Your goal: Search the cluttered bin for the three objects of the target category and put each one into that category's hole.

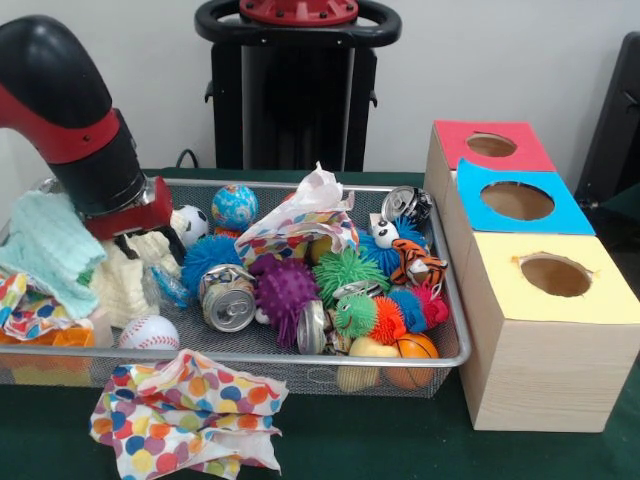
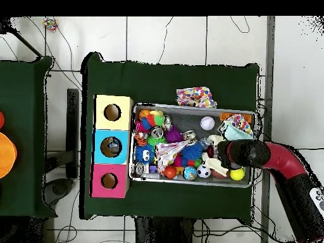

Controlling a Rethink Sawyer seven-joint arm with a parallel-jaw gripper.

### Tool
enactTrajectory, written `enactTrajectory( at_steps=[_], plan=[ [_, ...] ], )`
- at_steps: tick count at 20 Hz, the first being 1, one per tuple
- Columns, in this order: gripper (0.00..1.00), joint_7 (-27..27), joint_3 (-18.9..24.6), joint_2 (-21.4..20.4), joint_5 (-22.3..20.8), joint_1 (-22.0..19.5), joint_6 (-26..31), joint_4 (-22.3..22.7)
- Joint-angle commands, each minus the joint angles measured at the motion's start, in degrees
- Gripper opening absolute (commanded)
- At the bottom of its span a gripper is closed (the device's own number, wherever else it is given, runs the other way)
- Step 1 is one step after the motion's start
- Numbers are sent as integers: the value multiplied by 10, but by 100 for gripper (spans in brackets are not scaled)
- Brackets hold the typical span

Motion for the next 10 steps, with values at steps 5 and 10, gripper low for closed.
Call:
enactTrajectory(
  at_steps=[5,10],
  plan=[
    [100,164,-71,-62,22,19,-156,-68],
    [100,174,-106,-61,44,44,-192,-62]
  ],
)
